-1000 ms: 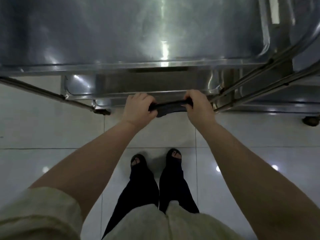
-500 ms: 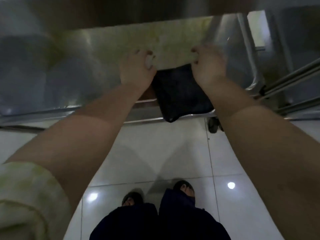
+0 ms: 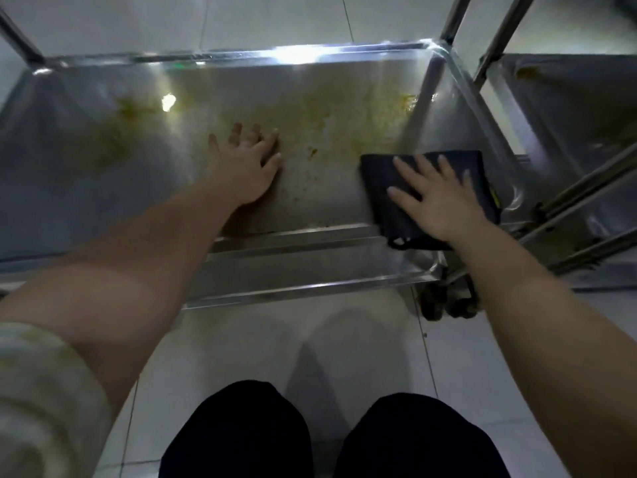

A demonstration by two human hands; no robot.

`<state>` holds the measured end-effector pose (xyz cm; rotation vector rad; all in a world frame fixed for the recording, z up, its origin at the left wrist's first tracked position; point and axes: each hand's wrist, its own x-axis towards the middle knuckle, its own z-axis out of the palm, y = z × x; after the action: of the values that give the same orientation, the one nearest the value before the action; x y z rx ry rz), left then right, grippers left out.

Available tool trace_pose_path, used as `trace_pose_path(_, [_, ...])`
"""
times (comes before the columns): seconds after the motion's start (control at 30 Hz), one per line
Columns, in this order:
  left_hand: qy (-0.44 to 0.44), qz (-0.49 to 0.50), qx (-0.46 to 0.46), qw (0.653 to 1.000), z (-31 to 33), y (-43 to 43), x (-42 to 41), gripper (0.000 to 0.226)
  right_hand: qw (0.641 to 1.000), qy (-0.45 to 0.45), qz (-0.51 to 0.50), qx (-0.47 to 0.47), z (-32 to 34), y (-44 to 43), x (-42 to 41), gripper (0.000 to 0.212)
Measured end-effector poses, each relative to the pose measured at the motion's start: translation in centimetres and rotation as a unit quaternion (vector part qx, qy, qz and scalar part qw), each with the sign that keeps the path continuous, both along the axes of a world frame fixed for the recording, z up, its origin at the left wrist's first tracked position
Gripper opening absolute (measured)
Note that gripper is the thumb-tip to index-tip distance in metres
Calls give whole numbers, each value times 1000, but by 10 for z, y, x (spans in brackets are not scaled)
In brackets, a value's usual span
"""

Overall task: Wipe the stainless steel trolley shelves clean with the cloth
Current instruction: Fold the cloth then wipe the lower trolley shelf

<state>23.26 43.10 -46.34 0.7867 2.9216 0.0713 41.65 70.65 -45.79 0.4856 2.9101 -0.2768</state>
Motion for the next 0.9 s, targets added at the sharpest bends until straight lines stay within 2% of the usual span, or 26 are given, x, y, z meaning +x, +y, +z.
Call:
trace_pose_path(0.1, [1,-4,-3,1000,-3,-3,0,59,996,-28,-80,15,3,43,7,64])
trace_pose_path(0.4, [1,-25,18,1000,-14,-3,-15,63,993,-36,-98,46,-11,34,24,66])
trace_pose_path(0.53, [4,-33,0,999,-15,-7,-10,62,990,-45,-130,27,-8,11,15,64])
trace_pose_path(0.6, [7,-30,0,1000,-15,-6,-8,61,992,-25,-116,36,-6,-20,-12,64])
trace_pose_path(0.77, [16,-40,41,998,-16,-8,-19,53,999,28,7,32,-14,-135,-79,64])
trace_pose_path(0.83, [15,-48,34,998,-12,-11,-35,53,999,30,12,21,-13,-126,-87,64])
trace_pose_path(0.9, [13,-38,-2,999,-12,-18,-48,56,999,34,-19,32,-9,-82,-85,64])
